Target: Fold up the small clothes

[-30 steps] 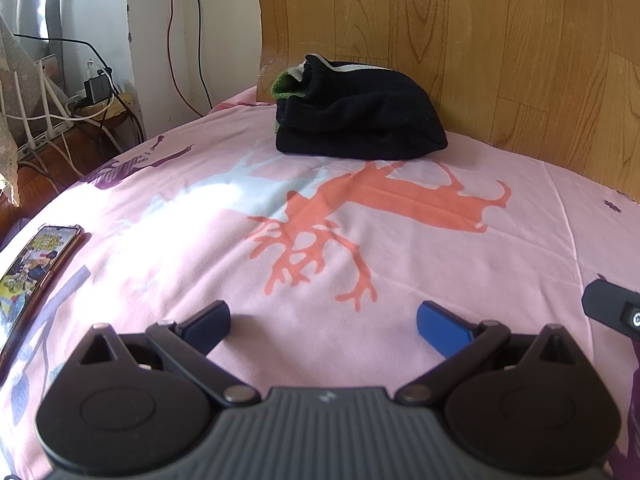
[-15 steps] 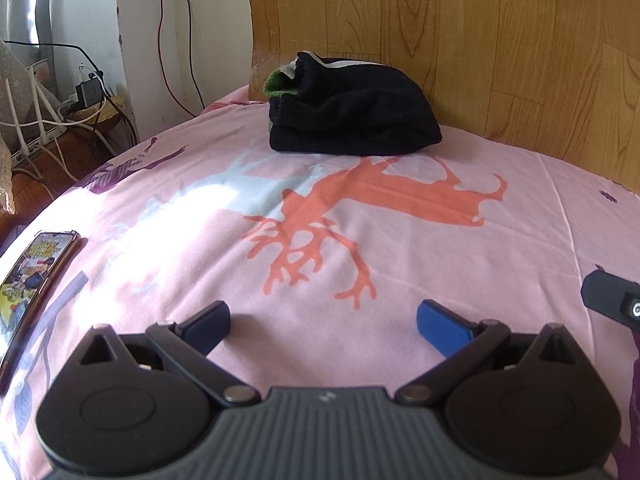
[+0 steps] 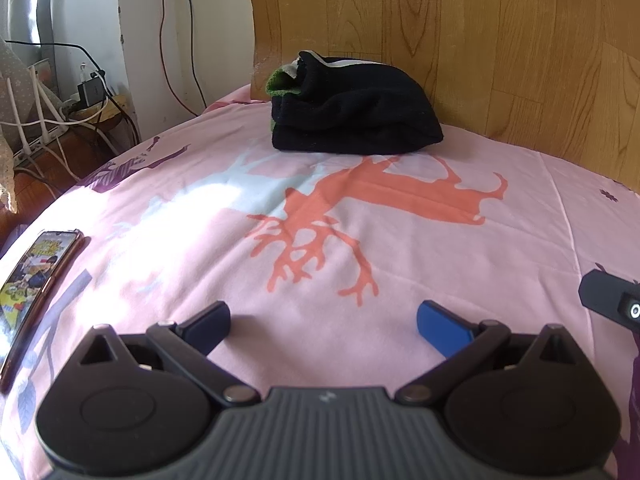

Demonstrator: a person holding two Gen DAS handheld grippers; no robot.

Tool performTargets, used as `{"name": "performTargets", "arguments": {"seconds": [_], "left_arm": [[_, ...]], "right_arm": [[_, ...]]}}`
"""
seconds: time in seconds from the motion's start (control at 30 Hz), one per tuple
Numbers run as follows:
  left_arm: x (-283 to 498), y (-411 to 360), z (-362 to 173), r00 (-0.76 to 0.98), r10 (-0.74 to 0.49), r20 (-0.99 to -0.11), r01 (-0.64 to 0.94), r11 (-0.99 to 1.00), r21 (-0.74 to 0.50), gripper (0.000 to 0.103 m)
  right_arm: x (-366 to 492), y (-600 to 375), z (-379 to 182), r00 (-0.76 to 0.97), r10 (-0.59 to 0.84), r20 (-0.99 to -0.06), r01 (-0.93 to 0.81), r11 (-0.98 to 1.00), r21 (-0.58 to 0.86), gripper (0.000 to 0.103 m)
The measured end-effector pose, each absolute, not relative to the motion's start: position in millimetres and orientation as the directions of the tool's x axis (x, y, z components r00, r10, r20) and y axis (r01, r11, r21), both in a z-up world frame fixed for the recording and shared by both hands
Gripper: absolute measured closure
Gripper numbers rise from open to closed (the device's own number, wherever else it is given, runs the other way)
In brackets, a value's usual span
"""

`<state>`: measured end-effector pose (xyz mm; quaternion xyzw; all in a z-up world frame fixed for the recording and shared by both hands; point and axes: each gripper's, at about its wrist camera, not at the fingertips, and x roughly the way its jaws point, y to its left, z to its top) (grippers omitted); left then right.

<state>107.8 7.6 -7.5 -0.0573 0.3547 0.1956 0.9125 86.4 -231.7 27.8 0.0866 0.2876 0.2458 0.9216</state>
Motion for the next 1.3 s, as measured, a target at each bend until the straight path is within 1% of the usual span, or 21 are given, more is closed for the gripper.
{"name": "performTargets", "arguments": {"seconds": [0.33,1.03,1.3], "left_arm": [[106.5,-0.4,-6.1,0.668,0.373,-0.644,-0.407,0.907,0.104,0.000],[104.2,5.8,-5.8,0.671,0.337,-0.660,-0.399,0.915,0.061,0.000],[103.0,0.9,-5.3,0.678,0.347,-0.648,-0.388,0.918,0.086,0.000]], "right_arm": [[86.5,-232.8,27.6,0.714,0.503,-0.487,-0.396,0.864,0.311,0.012],[85.8,-234.2,26.7,0.723,0.498,-0.479,-0.391,0.866,0.310,0.012],[80.2,-233.3,28.4,0.739,0.499,-0.453,-0.404,0.866,0.295,0.012]]}}
